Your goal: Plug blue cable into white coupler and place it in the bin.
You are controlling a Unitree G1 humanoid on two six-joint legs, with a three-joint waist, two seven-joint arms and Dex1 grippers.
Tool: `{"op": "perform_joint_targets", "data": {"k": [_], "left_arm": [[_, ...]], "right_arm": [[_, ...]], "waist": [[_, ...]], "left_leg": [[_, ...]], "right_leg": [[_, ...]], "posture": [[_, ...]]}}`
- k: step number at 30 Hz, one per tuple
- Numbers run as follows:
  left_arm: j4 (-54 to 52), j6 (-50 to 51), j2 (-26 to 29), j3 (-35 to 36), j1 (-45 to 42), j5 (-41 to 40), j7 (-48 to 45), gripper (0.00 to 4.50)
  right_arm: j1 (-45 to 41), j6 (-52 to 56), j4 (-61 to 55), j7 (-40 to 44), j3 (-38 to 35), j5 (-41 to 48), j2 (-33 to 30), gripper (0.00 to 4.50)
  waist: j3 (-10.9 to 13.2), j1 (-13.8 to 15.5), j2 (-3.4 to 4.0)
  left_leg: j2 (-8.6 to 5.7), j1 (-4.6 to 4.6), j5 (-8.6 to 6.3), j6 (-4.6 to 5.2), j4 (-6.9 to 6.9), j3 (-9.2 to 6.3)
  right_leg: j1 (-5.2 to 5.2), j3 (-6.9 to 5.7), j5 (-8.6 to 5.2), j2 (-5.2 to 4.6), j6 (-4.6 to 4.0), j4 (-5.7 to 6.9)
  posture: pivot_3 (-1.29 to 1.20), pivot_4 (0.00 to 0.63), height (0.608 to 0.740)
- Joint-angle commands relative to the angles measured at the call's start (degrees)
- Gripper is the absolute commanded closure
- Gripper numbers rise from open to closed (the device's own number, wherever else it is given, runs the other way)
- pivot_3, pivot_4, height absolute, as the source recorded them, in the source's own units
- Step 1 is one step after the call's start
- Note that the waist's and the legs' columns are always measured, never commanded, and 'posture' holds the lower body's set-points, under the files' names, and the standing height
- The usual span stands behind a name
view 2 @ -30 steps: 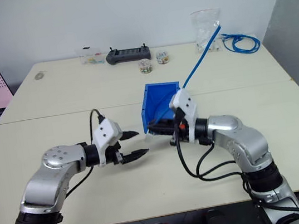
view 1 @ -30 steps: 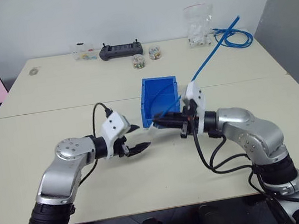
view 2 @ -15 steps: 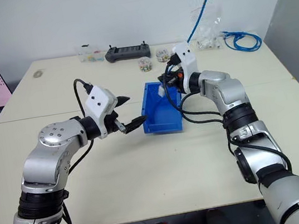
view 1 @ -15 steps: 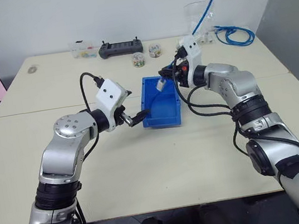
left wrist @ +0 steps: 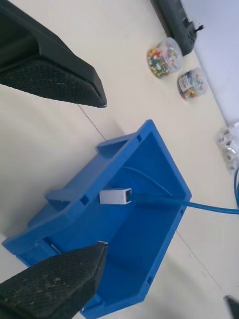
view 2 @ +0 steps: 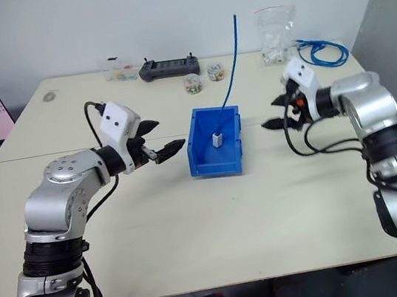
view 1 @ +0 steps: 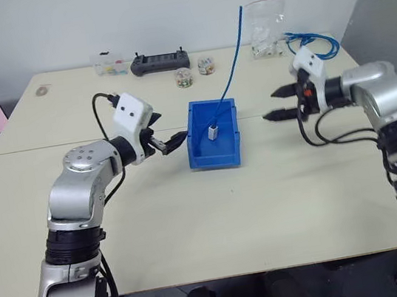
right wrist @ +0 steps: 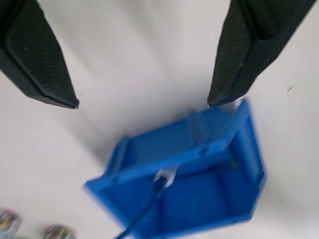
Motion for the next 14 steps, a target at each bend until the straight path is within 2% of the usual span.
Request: {"op": "perform_joint_targets", "data": {"k": [1,6,14], "left_arm": [[-1.79,0.59,2.71,4.03,2.69,-0.95,0.55,0.0],[-3.27,-1.43,4.49,6.07,7.16,-1.02,0.9,0.0],[-3.38,-1.78,3.69,6.76,7.37,-3.27,1.08,0.0]], "right_arm": [[6.22,6.33,-16.69,-3.62,-7.36,7.4,0.37,0.06],[13.6,12.6,-28.18,-10.97,-11.79,12.03,2.67,0.06],[14.53,14.74,-31.07,-15.82,-12.58,14.15,2.71,0.06]], "waist": [[0.01,-0.01,0.01],[0.01,0.52,0.0],[0.02,0.73,-0.02]], "left_leg": [[0.01,0.0,0.0,0.0,0.0,-0.02],[0.0,0.03,0.01,-0.01,0.05,-0.15],[-0.05,0.05,0.01,-0.01,0.1,-0.14]], "right_leg": [[0.0,-0.01,0.0,0.0,0.0,0.03],[0.08,-0.09,0.0,0.0,0.0,0.0],[0.14,-0.08,0.08,-0.01,0.08,-0.03]], "posture": [[0.0,0.15,0.74],[0.0,0.15,0.74],[0.0,0.15,0.74]]}}
